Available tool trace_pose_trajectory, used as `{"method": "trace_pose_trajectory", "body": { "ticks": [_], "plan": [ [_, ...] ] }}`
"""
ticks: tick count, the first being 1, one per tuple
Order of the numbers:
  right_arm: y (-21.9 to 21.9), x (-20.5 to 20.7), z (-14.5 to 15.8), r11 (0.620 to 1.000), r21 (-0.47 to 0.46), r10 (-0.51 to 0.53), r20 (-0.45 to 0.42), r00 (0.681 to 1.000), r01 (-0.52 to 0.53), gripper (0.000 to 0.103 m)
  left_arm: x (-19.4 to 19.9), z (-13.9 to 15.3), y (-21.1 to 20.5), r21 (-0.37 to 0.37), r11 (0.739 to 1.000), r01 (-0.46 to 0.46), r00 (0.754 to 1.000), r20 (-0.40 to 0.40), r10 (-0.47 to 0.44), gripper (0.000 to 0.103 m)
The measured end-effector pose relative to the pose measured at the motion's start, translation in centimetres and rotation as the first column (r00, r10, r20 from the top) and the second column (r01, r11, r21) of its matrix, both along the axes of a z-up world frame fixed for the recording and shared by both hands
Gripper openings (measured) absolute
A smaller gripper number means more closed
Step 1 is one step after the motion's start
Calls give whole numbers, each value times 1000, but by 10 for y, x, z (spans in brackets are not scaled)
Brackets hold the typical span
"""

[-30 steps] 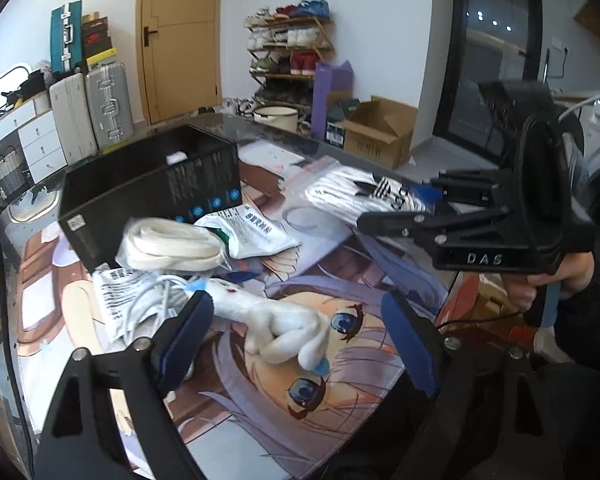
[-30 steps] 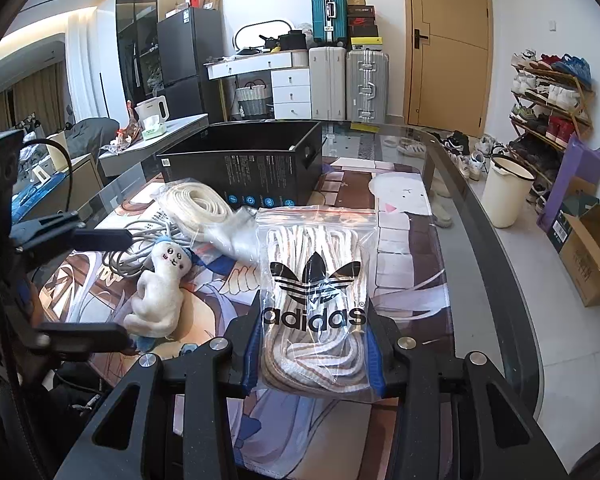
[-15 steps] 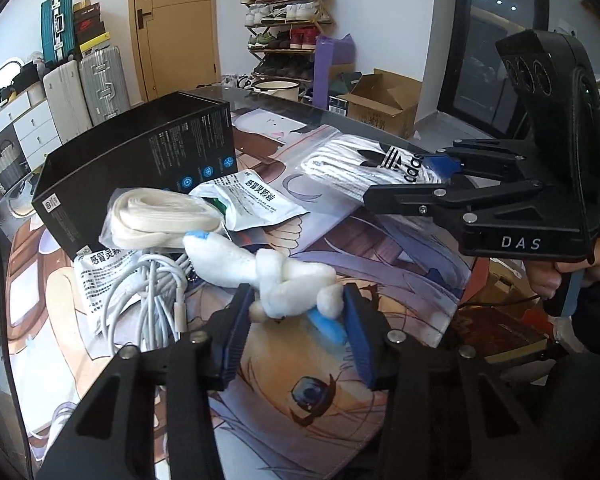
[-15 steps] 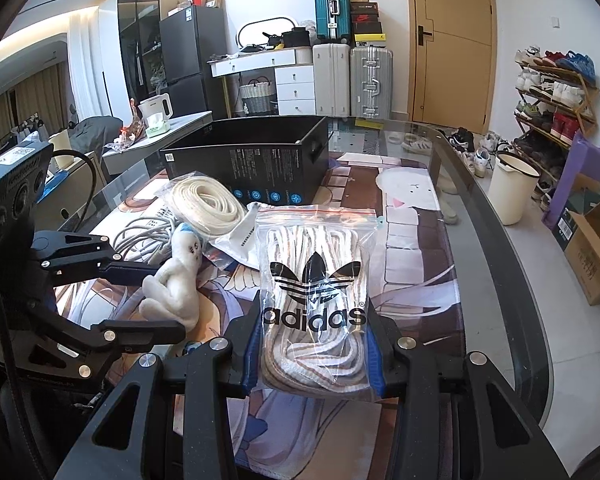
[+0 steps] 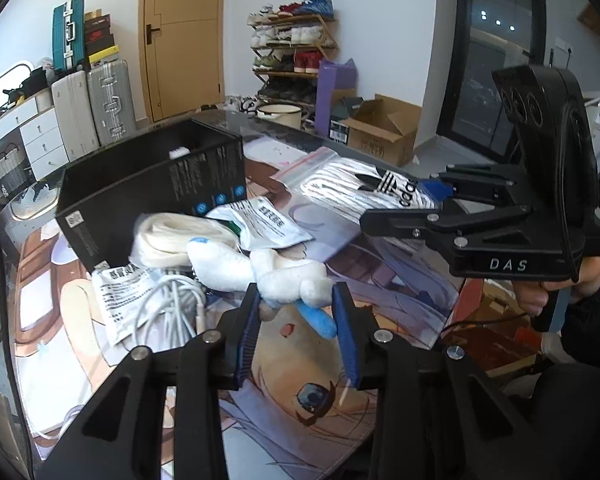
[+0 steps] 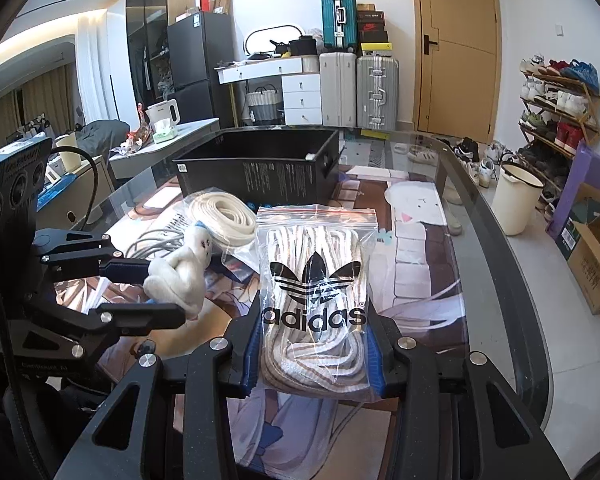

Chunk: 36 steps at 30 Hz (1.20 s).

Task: Organize soft objects
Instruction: 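Close the left tool on the white plush doll, then carry the plush doll with the left tool while the right tool carries the adidas bag over the box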

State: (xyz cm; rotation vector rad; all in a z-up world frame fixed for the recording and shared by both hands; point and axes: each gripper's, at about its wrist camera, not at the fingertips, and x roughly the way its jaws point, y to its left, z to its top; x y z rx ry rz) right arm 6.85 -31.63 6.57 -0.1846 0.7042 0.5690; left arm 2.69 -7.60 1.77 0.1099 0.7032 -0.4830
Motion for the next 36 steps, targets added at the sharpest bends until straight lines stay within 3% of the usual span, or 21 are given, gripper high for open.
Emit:
{"method": "trace_pose_trajectory", "body": {
  "ticks": [20, 36],
  "plan": [
    [14, -10, 23, 998, 22, 49, 67, 996, -51, 42, -7, 30, 39, -92, 989, -117, 987, 102, 126, 33],
    [53, 38, 48, 996, -34, 87, 3, 996, -87, 42, 41, 66, 67, -118, 981, -153, 978, 125, 168, 33]
  ]
}}
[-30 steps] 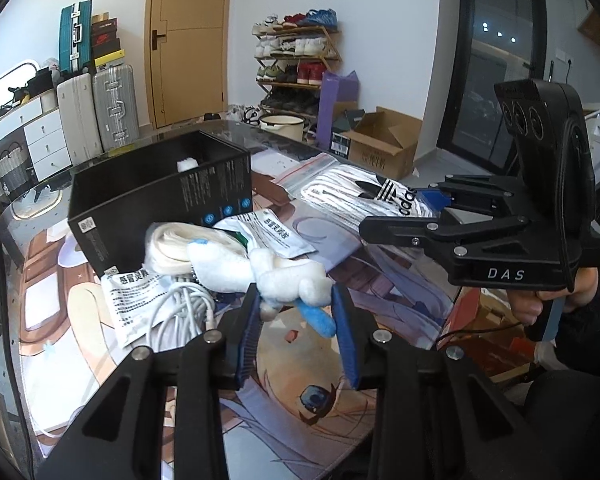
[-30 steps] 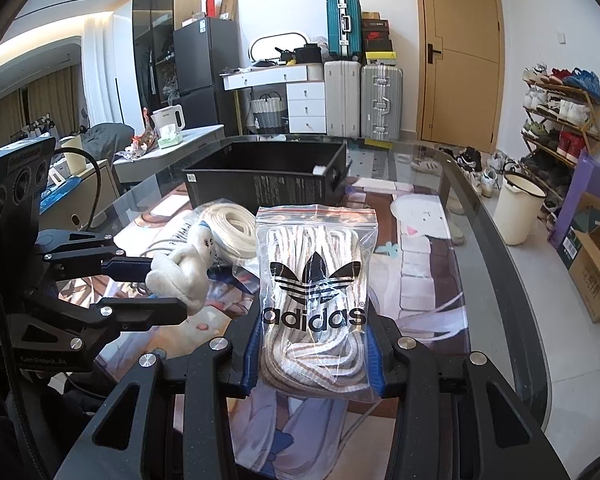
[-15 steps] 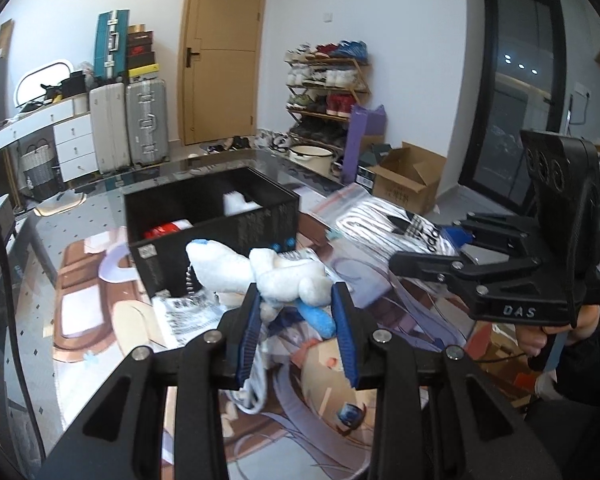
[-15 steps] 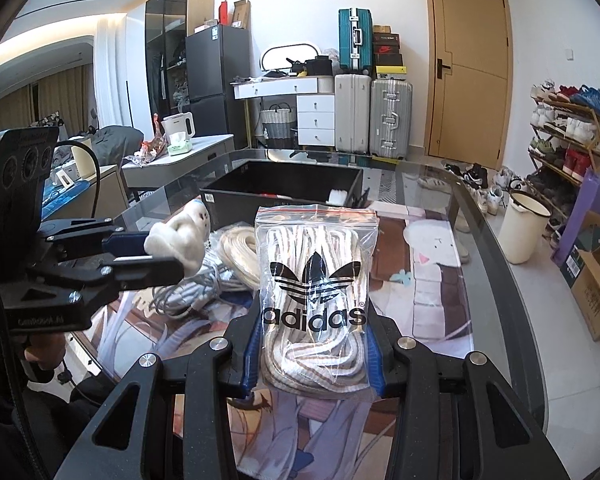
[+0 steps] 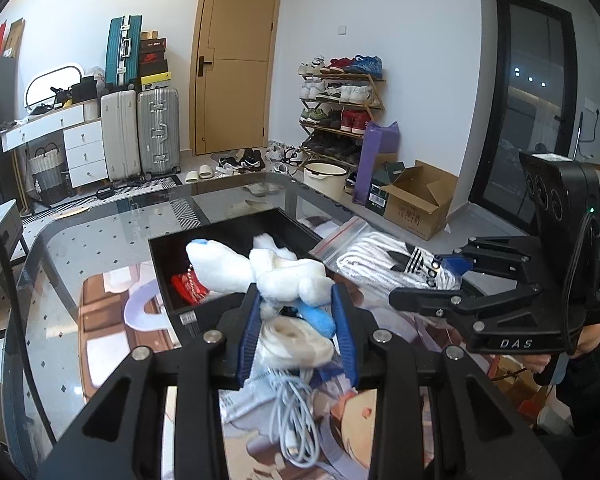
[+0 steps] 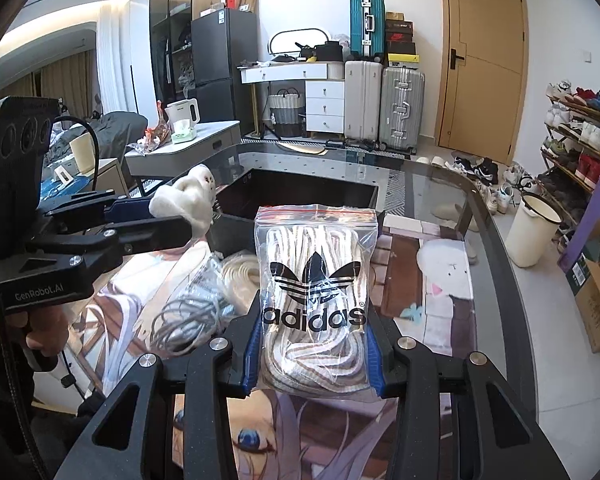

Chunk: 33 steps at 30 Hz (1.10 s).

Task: Organize soft objects
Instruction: 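Carry the plush doll with the left tool while the right tool carries the adidas bag over the box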

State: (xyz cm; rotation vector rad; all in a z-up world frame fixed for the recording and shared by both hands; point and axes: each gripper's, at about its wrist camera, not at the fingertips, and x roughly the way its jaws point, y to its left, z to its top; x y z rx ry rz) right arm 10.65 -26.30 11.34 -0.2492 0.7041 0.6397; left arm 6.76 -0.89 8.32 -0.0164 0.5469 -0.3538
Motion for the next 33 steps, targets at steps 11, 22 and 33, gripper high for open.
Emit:
{"method": "trace_pose_trajectory", "body": {
  "ticks": [11, 22, 33],
  "plan": [
    [29, 49, 11, 998, -54, -15, -55, 998, 12, 42, 38, 0, 11, 10, 1000, -10, 999, -45, 10, 33],
    [62, 87, 8, 989, -146, 10, -105, 994, -25, 42, 69, -9, 15, 11, 1000, 3, 995, -104, -1, 33],
    [89, 116, -7, 978, -200, 23, -138, 990, -51, 42, 89, -21, 15, 17, 1000, -5, 988, -152, 8, 33]
  ]
}}
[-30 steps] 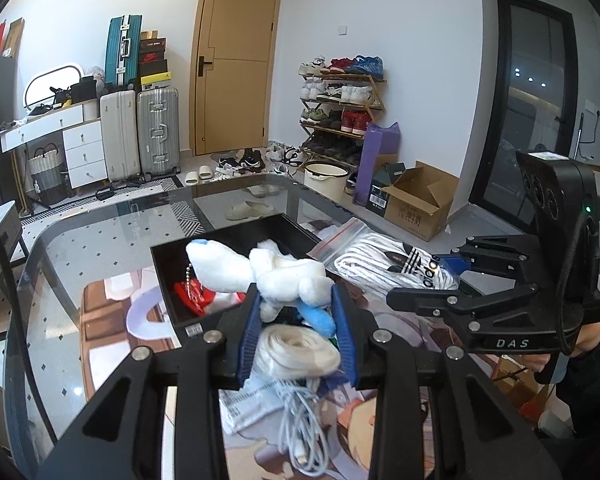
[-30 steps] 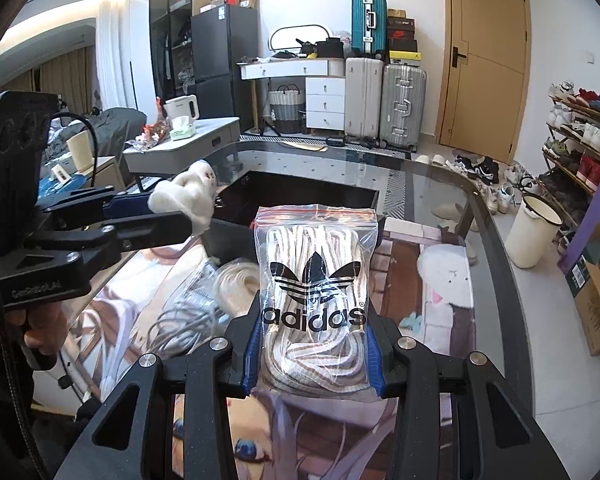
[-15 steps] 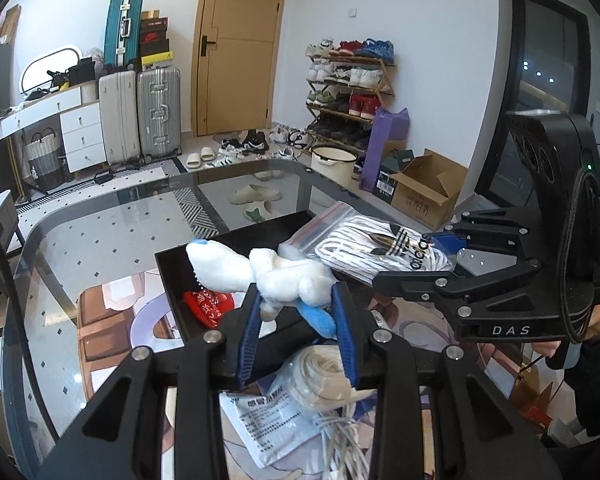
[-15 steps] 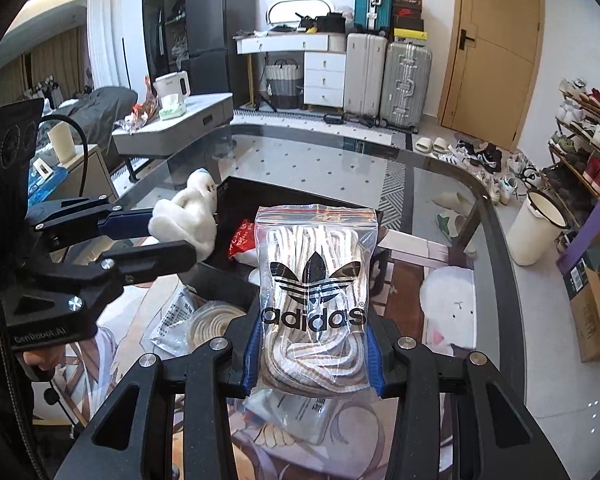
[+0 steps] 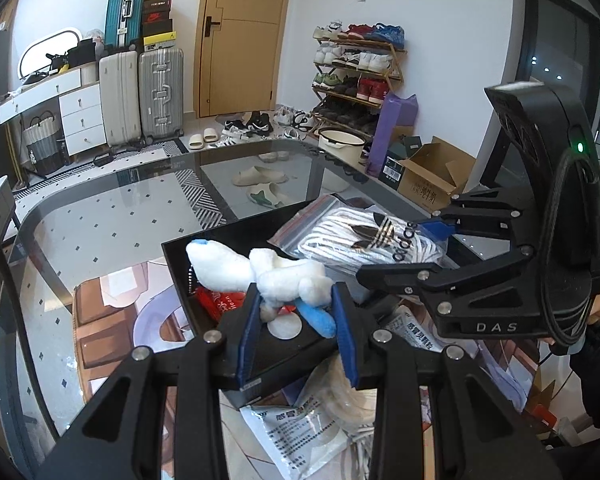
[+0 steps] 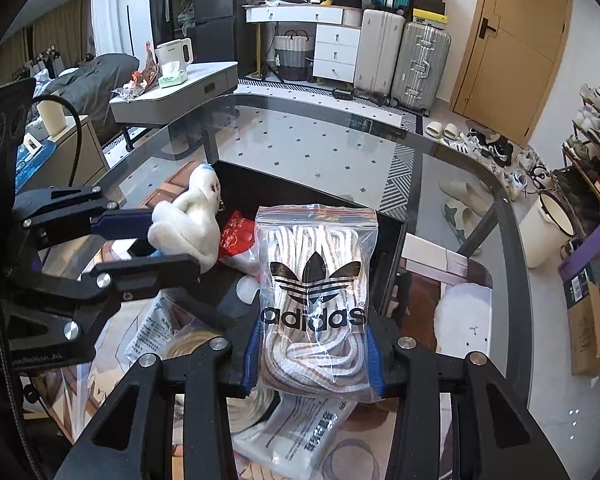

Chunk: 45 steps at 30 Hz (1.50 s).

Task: Organize soft objects
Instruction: 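Carry the plush doll with the left tool while the right tool carries the adidas bag over the box, then open the right tool to drop the adidas bag while the left tool lowers the plush into the box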

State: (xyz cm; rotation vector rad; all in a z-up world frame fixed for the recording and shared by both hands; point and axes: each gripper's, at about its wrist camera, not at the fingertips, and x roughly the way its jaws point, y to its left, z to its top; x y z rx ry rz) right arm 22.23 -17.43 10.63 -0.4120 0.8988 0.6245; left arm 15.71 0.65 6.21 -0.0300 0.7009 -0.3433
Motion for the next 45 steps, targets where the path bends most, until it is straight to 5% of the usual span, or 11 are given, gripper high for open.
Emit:
{"method": "trace_pose_trajectory", "body": {
  "ticks": [17, 25, 38, 42, 45],
  "plan": [
    [23, 31, -9, 999, -32, 35, -59, 998, -37, 42, 13, -14, 0, 18, 1000, -19, 999, -44, 20, 33],
    [22, 34, -7, 998, -28, 51, -81, 995, -54, 50, 12, -16, 0, 23, 1000, -18, 999, -41, 19, 33],
    [7, 17, 5, 997, -51, 56, 7, 998, -56, 66, 13, -18, 1, 22, 999, -23, 999, -48, 24, 34],
    [11, 13, 4, 996, -61, 60, 43, 997, -57, 68, 9, -18, -2, 21, 999, -33, 999, -42, 34, 39],
    [7, 5, 9, 997, -32, 66, 78, 995, -63, 80, 6, -15, 0, 19, 998, -58, 998, -38, 59, 50]
  ]
}}
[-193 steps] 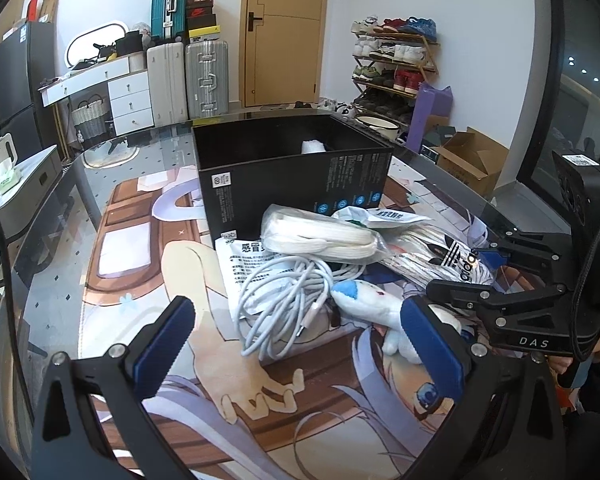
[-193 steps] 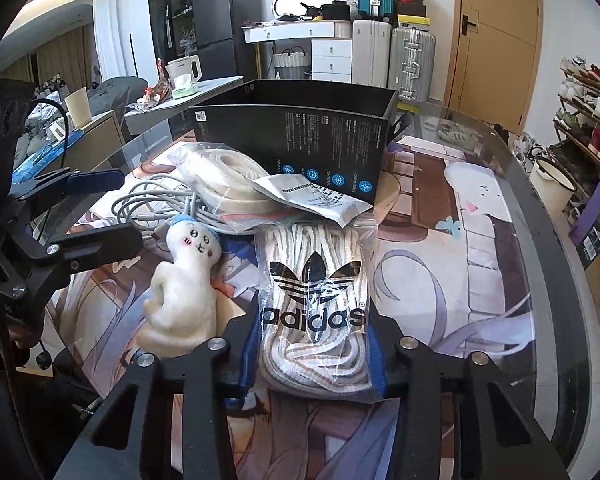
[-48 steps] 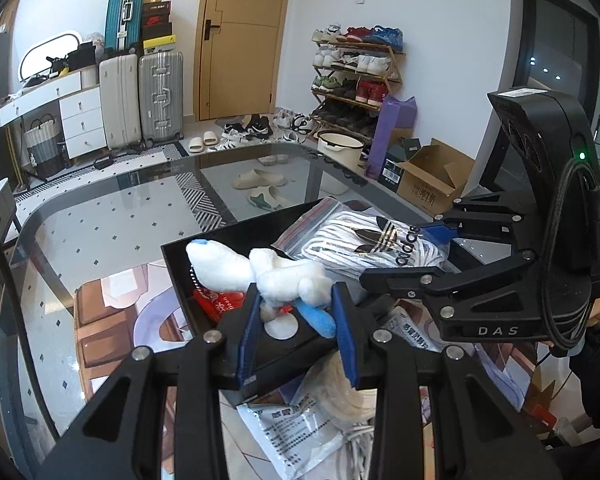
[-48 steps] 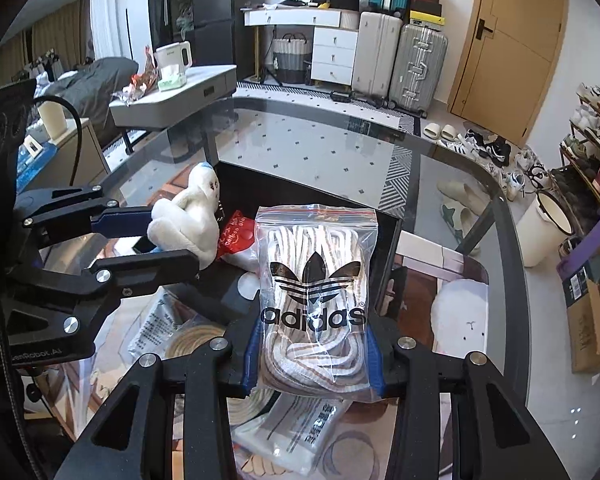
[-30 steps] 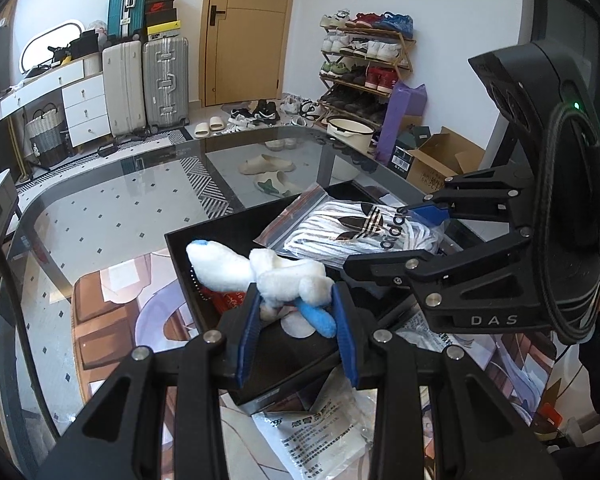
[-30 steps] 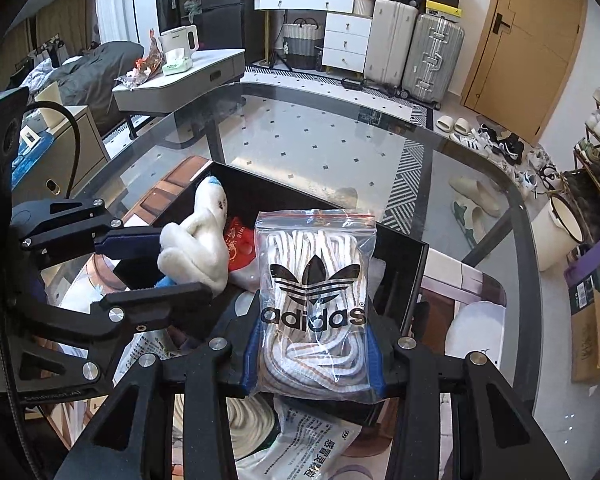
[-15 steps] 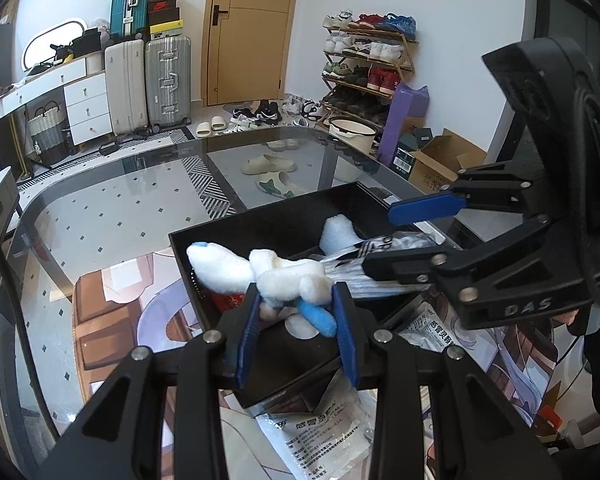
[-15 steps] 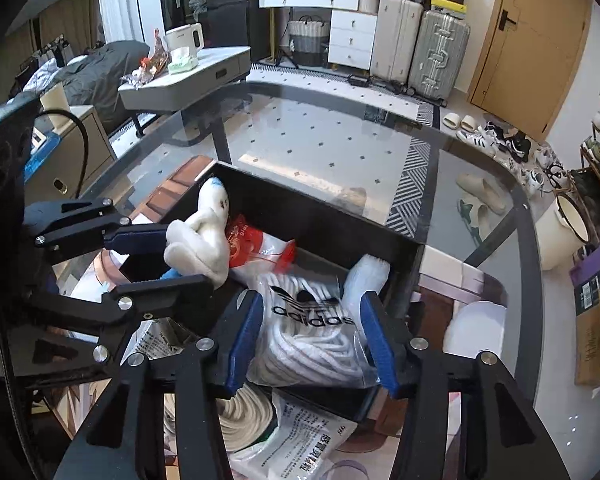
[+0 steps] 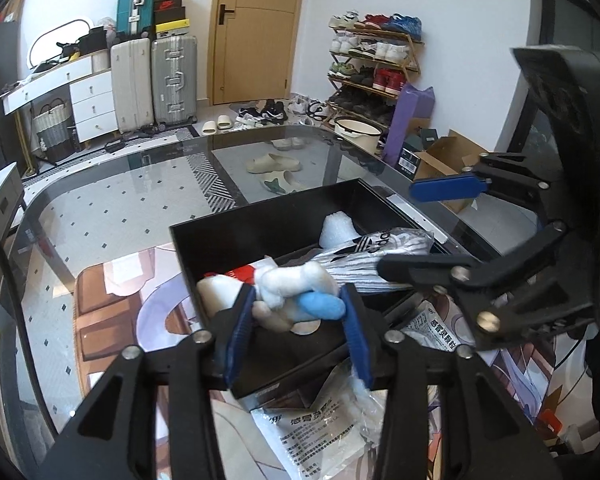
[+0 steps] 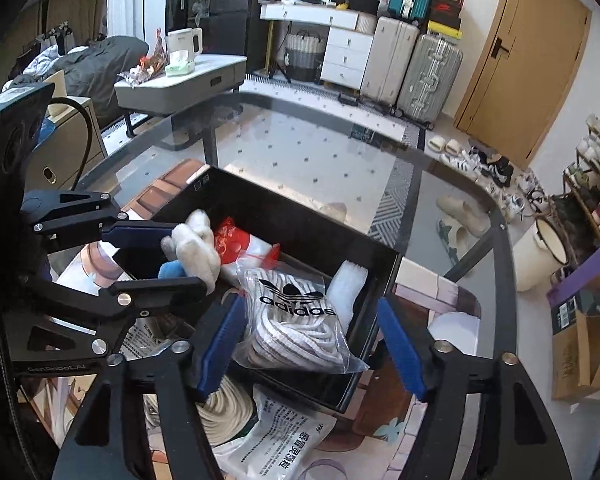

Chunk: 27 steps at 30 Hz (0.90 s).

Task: Organize soft objects
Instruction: 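Open the right tool to drop the adidas bag while the left tool lowers the plush into the box, then move both open tools back toward the cable bundle and white sachet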

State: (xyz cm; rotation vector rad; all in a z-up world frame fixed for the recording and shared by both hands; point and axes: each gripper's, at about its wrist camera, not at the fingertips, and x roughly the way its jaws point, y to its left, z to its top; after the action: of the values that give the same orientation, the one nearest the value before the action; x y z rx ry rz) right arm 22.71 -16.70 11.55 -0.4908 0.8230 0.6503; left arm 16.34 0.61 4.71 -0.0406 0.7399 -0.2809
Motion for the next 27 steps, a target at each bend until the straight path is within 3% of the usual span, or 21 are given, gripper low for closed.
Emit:
{"method": "trace_pose_trajectory", "body": {
  "ticks": [1, 3, 5, 7, 8, 13, 21, 27],
  "plan": [
    [-4, -5, 4, 1000, 25, 2, 14, 1000, -3, 85, -2, 1, 2, 1, 1000, -11, 1000, 6, 11, 58],
    [-12, -13, 9, 998, 59, 1, 31, 1000, -3, 90, -10, 6, 4, -6, 999, -32, 999, 27, 32, 59],
    [-23, -22, 16, 995, 101, -23, 41, 999, 19, 101, -15, 8, 6, -16, 999, -47, 998, 32, 47, 67],
    [-38, -32, 20, 987, 157, -48, 43, 998, 41, 101, -23, 12, 8, -14, 997, -77, 996, 47, 78, 98],
    [-45, -36, 21, 982, 178, -66, 36, 997, 59, 102, -29, 14, 8, -13, 996, -90, 994, 66, 91, 101],
    [-73, -49, 12, 956, 248, -157, -22, 987, 157, 102, -55, 21, 1, 8, 995, -102, 987, 123, 100, 103],
    [-95, -55, -19, 937, 254, -213, -130, 968, 240, 102, -85, 15, -10, 27, 991, -128, 983, 135, 124, 103],
    [-102, -48, -30, 930, 226, -270, -121, 955, 291, 102, -100, 1, -19, 52, 986, -158, 981, 122, 151, 103]
  ]
}}
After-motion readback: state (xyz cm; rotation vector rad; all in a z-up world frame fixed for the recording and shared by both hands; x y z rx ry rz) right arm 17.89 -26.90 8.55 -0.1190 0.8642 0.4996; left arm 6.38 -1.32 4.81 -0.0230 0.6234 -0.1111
